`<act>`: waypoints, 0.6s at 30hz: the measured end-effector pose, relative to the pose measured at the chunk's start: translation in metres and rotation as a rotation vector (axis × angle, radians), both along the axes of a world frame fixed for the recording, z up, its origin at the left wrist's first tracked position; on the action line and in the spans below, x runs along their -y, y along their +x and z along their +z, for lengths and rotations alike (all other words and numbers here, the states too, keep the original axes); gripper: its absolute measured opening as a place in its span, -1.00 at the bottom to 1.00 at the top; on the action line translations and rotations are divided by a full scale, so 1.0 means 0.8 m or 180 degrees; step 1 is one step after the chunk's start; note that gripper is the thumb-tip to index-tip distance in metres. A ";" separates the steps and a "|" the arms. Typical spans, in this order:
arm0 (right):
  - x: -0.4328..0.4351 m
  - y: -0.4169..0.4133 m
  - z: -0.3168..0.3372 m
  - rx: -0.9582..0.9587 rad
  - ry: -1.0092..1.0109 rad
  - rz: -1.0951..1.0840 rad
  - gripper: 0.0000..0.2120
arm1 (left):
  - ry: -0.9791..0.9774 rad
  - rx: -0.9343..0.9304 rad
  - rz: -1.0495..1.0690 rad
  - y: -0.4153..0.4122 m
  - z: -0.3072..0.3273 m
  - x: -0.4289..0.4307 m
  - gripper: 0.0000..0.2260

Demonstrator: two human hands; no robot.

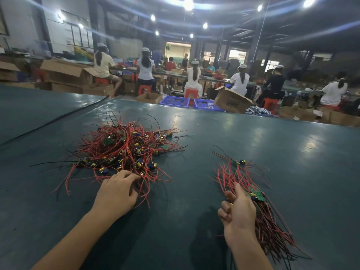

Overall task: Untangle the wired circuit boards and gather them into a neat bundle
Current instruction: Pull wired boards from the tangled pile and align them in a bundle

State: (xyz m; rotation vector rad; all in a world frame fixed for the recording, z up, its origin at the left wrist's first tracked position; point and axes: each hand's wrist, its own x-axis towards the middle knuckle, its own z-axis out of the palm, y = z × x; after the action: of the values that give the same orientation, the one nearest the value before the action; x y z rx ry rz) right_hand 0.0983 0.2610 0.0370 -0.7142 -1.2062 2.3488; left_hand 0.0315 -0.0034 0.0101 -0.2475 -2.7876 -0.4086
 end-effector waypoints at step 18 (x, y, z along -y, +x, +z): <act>0.018 0.002 -0.007 -0.0029 0.0470 0.0113 -0.93 | -0.0152 -0.0268 0.0423 -0.012 -0.008 0.000 -0.78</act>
State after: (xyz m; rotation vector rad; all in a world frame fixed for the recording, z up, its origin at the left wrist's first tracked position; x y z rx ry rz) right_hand 0.1000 0.2469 0.0315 -0.6366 -1.3820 2.2598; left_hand 0.0221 -0.0037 0.0035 -0.0871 -2.7138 -0.2931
